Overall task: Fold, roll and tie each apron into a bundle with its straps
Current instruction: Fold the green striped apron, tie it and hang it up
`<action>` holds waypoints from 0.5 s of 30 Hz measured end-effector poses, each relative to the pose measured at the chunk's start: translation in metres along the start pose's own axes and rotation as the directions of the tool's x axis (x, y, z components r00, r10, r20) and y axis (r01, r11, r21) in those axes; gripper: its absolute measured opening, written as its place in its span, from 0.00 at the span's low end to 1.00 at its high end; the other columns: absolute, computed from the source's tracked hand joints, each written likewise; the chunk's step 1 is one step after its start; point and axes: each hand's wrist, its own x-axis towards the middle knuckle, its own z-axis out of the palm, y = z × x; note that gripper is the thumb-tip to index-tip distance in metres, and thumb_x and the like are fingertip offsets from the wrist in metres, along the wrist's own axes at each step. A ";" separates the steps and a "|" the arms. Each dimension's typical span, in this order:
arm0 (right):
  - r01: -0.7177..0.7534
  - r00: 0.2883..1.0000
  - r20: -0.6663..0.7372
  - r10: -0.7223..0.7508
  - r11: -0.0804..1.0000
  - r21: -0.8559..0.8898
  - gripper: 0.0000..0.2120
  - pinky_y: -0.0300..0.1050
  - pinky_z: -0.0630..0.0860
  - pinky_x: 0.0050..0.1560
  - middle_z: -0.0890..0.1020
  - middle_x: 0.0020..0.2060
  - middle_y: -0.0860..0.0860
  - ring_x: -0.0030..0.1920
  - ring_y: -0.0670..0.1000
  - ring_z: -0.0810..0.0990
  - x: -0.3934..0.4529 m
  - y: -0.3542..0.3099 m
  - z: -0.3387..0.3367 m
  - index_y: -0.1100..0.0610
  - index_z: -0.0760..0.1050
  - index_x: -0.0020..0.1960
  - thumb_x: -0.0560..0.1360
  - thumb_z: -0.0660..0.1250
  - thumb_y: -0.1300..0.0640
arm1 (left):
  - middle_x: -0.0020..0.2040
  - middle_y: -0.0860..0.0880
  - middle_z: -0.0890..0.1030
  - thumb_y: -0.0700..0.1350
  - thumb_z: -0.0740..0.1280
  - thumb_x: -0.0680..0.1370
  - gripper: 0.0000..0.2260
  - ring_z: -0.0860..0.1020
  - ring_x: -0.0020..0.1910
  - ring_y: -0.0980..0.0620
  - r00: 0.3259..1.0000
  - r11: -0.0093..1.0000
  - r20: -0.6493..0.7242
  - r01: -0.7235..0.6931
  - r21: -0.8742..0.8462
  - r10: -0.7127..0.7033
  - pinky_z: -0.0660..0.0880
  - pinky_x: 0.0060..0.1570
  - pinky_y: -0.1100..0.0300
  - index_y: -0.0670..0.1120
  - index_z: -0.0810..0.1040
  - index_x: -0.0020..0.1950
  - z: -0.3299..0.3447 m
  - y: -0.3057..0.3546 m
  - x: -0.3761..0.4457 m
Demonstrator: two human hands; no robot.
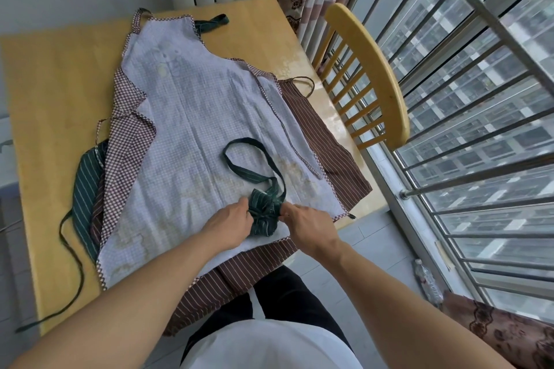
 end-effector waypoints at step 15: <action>-0.164 0.986 0.033 0.165 0.986 -0.010 0.14 0.49 0.78 0.38 0.85 0.44 0.50 0.40 0.56 0.83 0.013 0.008 -0.008 0.48 0.76 0.65 0.86 0.55 0.48 | 0.43 0.54 0.82 0.51 0.67 0.82 0.04 0.80 0.43 0.52 1.000 0.958 0.003 -0.011 -0.286 0.013 0.80 0.47 0.51 0.54 0.80 0.49 -0.006 0.012 0.012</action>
